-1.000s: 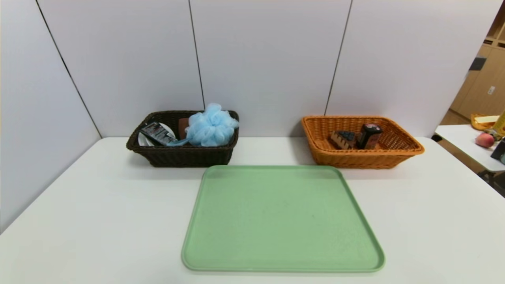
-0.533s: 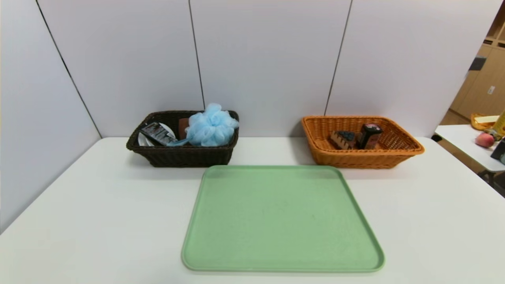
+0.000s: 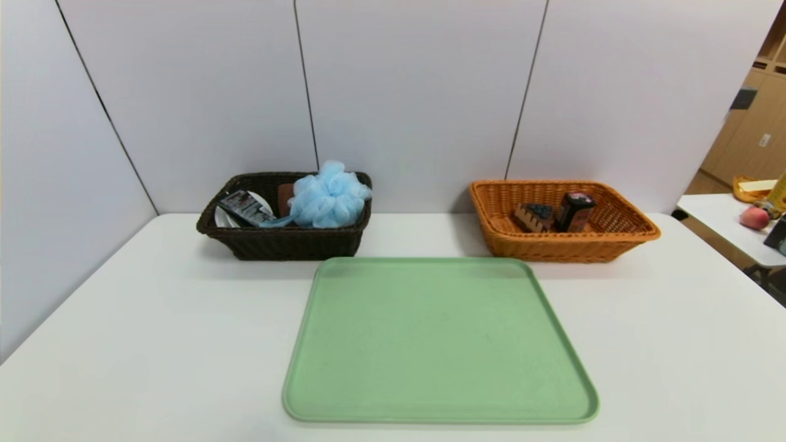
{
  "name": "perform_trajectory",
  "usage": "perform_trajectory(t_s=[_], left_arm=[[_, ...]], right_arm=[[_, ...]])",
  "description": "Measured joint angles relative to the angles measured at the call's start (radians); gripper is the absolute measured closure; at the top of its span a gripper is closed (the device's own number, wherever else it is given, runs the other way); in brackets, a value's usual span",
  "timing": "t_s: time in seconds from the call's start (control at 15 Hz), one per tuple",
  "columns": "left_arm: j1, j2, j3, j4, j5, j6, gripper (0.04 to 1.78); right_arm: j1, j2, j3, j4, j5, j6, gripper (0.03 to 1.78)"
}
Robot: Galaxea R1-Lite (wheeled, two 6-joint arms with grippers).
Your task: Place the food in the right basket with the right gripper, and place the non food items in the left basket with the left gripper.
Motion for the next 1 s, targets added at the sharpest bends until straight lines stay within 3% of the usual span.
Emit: perform_trajectory(t_s=[0.13,0.27,0.8,1.0], left_arm=[[0.0,0.0,-0.004,0.113,-0.03,-0.036,0.13],[0.0,0.0,-0.005,0.123,-0.031,-0.046,0.13],[0.0,0.0,-0.001,0.112,-0.028,-0.051,0.13],[0.0,0.0,-0.001,0.112,-0.027,-0.051,0.13]], right_arm=[[0.0,0.0,0.004,0.212,0.021,0.077,0.1],[0.0,0.0,0.004,0.31,0.025,0.106,0.1],[0.0,0.0,0.005,0.311,0.034,0.088,0.1],[0.0,0.0,0.005,0.312,0.012,0.146,0.1]])
